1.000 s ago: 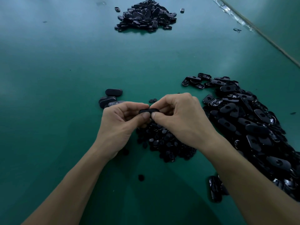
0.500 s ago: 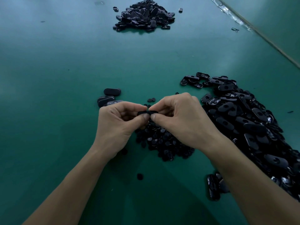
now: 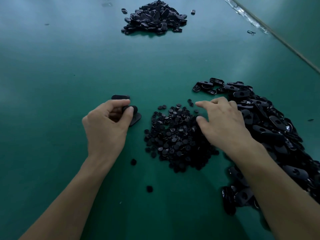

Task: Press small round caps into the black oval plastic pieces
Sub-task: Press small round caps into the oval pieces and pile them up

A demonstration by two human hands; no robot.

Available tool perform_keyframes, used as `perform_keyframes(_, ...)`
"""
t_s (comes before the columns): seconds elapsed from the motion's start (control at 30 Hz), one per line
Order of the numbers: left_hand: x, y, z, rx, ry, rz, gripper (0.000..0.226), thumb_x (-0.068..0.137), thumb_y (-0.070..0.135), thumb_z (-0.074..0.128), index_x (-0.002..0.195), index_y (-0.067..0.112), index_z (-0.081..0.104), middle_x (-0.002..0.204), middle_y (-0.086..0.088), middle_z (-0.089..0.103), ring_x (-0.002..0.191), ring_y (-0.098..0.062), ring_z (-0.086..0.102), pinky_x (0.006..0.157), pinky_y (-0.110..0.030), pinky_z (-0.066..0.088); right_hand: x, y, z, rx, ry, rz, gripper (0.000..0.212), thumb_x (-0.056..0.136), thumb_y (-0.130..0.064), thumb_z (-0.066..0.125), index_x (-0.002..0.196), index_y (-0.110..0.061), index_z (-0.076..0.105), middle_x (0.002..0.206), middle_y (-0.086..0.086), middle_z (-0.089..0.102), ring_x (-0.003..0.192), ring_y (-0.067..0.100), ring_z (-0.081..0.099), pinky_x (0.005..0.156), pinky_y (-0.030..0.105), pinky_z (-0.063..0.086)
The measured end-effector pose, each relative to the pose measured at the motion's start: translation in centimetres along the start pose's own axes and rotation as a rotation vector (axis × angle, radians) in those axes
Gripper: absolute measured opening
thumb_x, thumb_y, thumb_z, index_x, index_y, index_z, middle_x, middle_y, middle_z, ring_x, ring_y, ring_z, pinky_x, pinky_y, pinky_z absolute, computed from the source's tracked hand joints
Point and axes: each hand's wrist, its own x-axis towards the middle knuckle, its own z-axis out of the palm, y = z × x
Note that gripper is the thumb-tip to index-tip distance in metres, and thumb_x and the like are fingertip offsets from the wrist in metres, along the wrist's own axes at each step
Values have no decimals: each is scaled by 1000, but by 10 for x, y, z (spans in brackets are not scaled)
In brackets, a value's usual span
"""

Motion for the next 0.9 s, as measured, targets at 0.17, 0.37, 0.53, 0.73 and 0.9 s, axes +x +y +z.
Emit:
perform_keyframes(0.17, 1, -3, -2, 136, 18, -86, 14, 83, 30, 78, 88, 40, 70, 70, 24, 64, 55, 6, 52, 57, -21, 41, 1, 2, 4, 99, 30, -17, 30, 102, -23, 52, 130, -21, 64, 127, 8, 55, 117, 26, 53, 100, 41, 45)
perform_keyframes(0.37, 1, -8, -2, 243, -14, -88, 14, 85, 31, 75, 95, 39, 69, 96, 11, 57, 84, -11, 52, 75, -30, 44, 3, 2, 4, 138, 75, -34, 28, 102, -27, 52, 126, -20, 66, 122, 7, 59, 109, 24, 58, 94, 40, 49)
perform_keyframes(0.53, 1, -9, 0, 210, 11, -69, 13, 88, 29, 72, 95, 37, 66, 98, 9, 55, 77, -1, 49, 71, -26, 43, 6, 5, 5, 143, 44, -36, 26, 100, -27, 58, 124, -23, 68, 124, 5, 56, 110, 23, 57, 96, 38, 47)
perform_keyframes(0.73, -6, -1, 4, 106, 3, 42, 11, 88, 21, 72, 89, 31, 66, 77, 9, 62, 66, -5, 55, 66, -20, 46, 12, 5, 4, 220, 16, -18, 12, 96, -22, 65, 107, -22, 68, 110, 1, 62, 96, 18, 60, 90, 40, 53)
perform_keyframes(0.9, -13, 8, 9, -8, -56, 70, 15, 87, 14, 74, 86, 27, 67, 72, 8, 64, 60, -8, 57, 57, -10, 44, 13, 9, 0, 330, 1, -29, 11, 98, -16, 61, 97, -26, 67, 94, -8, 64, 80, 2, 57, 79, 22, 47)
